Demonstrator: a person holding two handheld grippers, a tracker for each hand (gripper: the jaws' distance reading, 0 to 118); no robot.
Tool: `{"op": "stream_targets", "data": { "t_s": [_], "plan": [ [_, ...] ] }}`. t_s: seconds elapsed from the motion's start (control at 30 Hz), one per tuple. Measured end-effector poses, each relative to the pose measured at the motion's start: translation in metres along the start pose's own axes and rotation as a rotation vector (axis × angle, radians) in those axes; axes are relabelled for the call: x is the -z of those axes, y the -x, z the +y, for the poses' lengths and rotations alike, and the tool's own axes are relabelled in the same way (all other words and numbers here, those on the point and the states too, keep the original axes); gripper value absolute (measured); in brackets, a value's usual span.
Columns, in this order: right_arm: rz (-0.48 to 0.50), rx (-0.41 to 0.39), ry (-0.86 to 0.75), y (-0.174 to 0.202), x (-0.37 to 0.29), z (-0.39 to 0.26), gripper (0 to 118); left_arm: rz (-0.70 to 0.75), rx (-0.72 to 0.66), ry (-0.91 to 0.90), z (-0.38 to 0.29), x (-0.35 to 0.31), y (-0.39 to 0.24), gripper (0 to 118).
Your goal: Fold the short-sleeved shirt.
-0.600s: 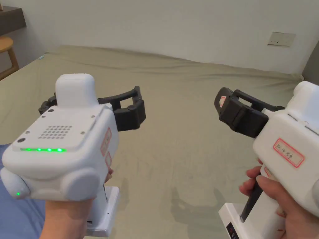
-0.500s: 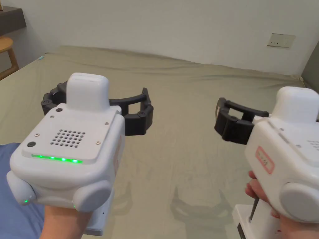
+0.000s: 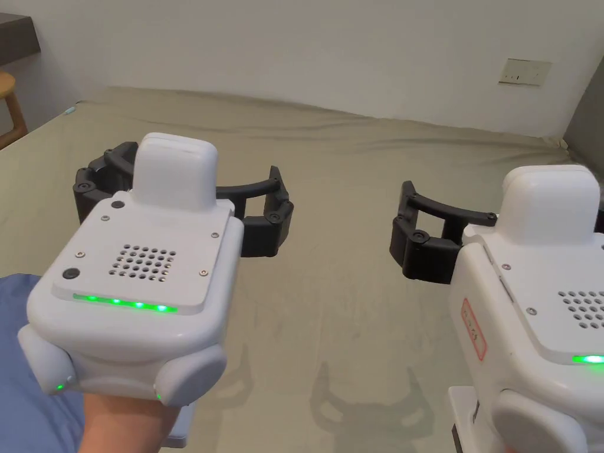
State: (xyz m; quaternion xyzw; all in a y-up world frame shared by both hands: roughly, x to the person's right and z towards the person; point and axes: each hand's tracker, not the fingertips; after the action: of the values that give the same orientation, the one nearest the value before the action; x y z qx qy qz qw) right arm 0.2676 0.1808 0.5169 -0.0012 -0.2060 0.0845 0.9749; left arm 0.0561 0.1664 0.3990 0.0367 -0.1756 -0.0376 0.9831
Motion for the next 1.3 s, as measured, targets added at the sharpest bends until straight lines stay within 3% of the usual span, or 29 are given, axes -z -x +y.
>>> {"op": "stream_targets", "data": {
  "t_s": [0.13, 0.3, 0.37, 0.4, 0.47, 0.5, 0.57, 0.93, 1.3],
  "plan": [
    [0.022, -0.031, 0.056, 0.001, 0.005, -0.001, 118, -0.028, 0.027, -0.001, 0.001, -0.001, -0.005, 118],
    [0.056, 0.007, 0.075, -0.001, 0.006, -0.003, 118, -0.058, 0.032, 0.016, -0.002, 0.0, -0.007, 117],
    [0.07, 0.007, 0.077, 0.0, 0.006, -0.003, 112, -0.059, 0.027, 0.033, -0.002, 0.001, -0.009, 108],
    [0.068, 0.002, 0.074, 0.001, 0.005, -0.002, 88, -0.056, 0.023, 0.045, -0.003, 0.003, -0.009, 87],
    [-0.008, -0.052, 0.068, 0.004, 0.008, -0.004, 8, -0.03, 0.014, 0.07, -0.003, 0.006, -0.01, 27],
    [0.023, -0.041, 0.052, 0.006, 0.009, -0.005, 2, -0.025, 0.007, 0.074, -0.004, 0.007, -0.011, 3],
    [0.077, -0.008, 0.064, 0.003, 0.009, -0.006, 1, -0.045, -0.02, 0.075, -0.005, 0.007, -0.008, 0],
    [0.055, -0.017, 0.115, -0.005, 0.016, -0.013, 1, -0.118, 0.029, 0.068, -0.007, 0.011, -0.024, 0],
    [0.143, -0.034, 0.113, 0.015, 0.026, -0.006, 1, -0.001, 0.025, 0.105, -0.007, 0.002, 0.015, 0]
  ]
}}
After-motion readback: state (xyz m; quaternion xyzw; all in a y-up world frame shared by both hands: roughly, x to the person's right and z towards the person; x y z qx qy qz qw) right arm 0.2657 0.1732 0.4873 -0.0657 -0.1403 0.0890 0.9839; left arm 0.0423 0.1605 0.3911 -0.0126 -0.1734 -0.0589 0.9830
